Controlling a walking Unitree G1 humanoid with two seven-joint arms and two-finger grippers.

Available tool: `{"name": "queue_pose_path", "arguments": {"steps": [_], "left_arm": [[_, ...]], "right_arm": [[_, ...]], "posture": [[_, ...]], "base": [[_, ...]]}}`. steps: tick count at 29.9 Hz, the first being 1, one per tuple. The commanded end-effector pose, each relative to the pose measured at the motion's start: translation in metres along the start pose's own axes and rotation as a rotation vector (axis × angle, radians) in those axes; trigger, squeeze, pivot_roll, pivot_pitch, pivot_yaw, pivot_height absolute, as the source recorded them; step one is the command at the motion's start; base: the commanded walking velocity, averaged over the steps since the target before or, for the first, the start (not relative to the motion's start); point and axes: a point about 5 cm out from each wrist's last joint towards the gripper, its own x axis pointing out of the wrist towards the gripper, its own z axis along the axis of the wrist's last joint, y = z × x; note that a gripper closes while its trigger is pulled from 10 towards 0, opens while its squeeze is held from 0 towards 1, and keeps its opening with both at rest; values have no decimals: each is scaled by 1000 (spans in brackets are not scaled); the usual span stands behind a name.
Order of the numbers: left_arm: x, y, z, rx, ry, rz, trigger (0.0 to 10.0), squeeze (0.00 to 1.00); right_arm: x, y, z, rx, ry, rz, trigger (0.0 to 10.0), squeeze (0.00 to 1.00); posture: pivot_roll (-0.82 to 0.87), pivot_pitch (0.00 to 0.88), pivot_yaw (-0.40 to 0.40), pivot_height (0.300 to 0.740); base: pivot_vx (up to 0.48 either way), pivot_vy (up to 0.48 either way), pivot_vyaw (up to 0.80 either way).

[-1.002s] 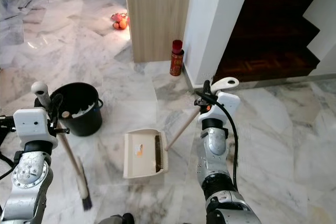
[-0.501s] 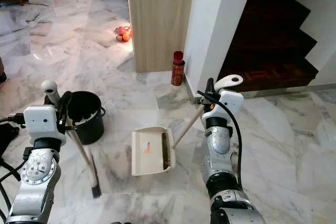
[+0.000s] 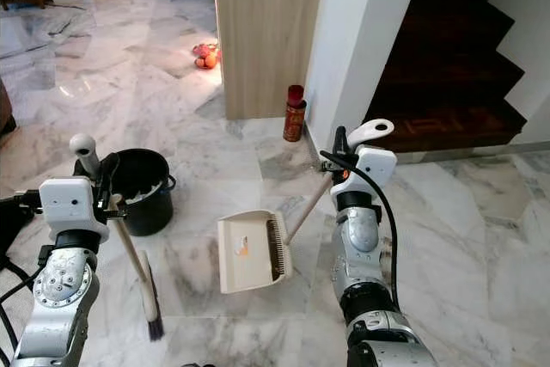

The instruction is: Sweep floor

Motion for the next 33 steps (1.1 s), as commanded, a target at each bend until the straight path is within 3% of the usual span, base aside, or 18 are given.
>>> {"name": "queue_pose_path", "arguments": {"steps": [1,33], "left_arm": [[3,-4,7,-4,-40,-14,10000,0],[-5,-9,3,-12,-12,-36,10000,0]], "right_arm": [[5,1,10,-3,-58,14,10000,0],[4,10,4,22,-22,25,10000,0]], "posture": [[94,35,-50,740],[108,14,-50,740]], "base": [[0,0,0],[0,234,0]]}}
